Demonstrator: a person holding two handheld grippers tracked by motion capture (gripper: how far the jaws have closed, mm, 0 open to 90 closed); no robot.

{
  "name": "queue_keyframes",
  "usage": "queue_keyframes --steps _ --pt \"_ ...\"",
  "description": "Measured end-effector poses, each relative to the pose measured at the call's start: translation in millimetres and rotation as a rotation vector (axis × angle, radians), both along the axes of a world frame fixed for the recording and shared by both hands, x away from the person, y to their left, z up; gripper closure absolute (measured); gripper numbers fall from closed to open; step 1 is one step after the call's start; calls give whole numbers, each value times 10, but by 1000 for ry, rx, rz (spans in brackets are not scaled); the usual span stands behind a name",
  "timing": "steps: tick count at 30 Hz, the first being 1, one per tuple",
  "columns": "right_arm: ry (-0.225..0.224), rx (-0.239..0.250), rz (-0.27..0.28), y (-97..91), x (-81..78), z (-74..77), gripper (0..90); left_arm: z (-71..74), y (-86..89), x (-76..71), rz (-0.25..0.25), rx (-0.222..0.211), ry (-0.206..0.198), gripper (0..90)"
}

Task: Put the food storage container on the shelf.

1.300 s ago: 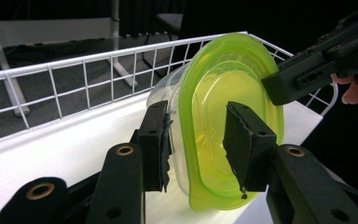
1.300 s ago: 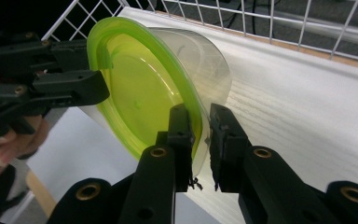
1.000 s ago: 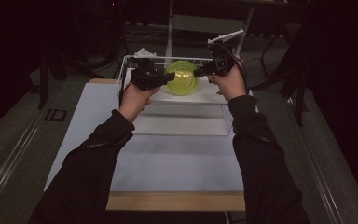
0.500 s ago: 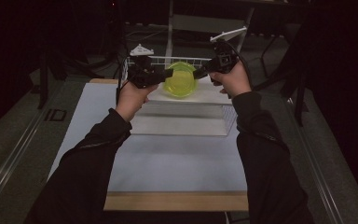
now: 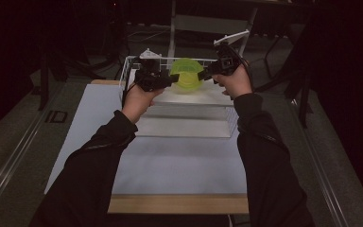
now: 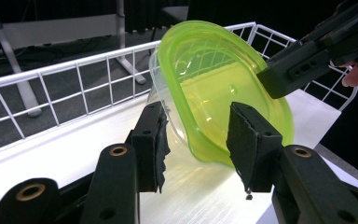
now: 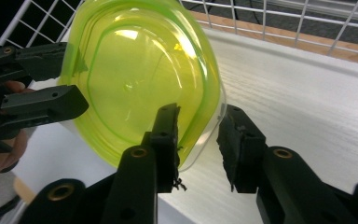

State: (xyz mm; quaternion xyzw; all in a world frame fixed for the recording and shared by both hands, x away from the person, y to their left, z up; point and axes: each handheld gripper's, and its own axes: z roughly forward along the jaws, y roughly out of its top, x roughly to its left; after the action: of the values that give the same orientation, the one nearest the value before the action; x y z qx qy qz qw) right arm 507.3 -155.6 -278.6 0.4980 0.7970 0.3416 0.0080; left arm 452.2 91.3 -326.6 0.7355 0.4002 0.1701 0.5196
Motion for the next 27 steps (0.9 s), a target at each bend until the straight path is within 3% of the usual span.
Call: queue_keyframes --steps 3,8,13,19,27 --pt "-21 -3 2 20 5 -16 665 -16 10 12 -4 -24 11 576" --pt "-34 10 0 27 11 -18 641 -15 0 -1 -8 -16 14 576" --pt "-47 28 -7 73 -9 -26 536 -19 -13 -25 -23 -17 23 546" --pt "-72 5 -3 123 -22 -34 510 -22 -13 -23 -7 -21 21 526" --pt "-95 10 -7 168 -16 -53 465 -51 18 17 18 -36 37 467"
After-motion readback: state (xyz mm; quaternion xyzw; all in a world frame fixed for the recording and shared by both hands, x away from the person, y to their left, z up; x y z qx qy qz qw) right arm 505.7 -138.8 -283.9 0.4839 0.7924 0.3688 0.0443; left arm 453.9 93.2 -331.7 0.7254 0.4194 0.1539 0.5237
